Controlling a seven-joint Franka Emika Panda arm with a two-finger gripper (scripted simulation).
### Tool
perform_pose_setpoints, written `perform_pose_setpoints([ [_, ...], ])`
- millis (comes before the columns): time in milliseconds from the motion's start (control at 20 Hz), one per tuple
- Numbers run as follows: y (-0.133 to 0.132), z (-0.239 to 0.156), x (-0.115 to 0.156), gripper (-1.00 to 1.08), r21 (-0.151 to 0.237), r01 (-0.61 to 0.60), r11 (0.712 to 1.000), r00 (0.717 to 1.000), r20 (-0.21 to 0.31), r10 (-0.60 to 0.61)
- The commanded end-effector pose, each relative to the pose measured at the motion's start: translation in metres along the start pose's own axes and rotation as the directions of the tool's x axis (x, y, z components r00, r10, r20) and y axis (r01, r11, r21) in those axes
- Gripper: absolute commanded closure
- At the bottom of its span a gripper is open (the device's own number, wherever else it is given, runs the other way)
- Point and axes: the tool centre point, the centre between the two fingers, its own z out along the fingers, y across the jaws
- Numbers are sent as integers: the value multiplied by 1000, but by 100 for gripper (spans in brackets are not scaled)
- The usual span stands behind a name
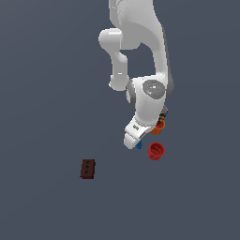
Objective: Pick up a designated object from a clutter of objects.
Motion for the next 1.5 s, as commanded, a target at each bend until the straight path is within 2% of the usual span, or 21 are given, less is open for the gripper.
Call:
perform_pose_setpoints([
  [0, -3, 6, 1, -92, 0, 25, 1000, 1000, -2, -25],
  [400, -4, 12, 1, -92, 1, 29, 1000, 1000, -1, -29],
  [850, -5, 51, 1, -92, 1, 33, 999, 999, -2, -33],
  [1100, -5, 58, 1, -92, 1, 34, 999, 999, -2, -34],
  [1150, -5, 58, 1, 108, 1, 34, 999, 999, -2, -34],
  [1450, -5, 58, 1, 108, 1, 34, 999, 999, -2, -34],
])
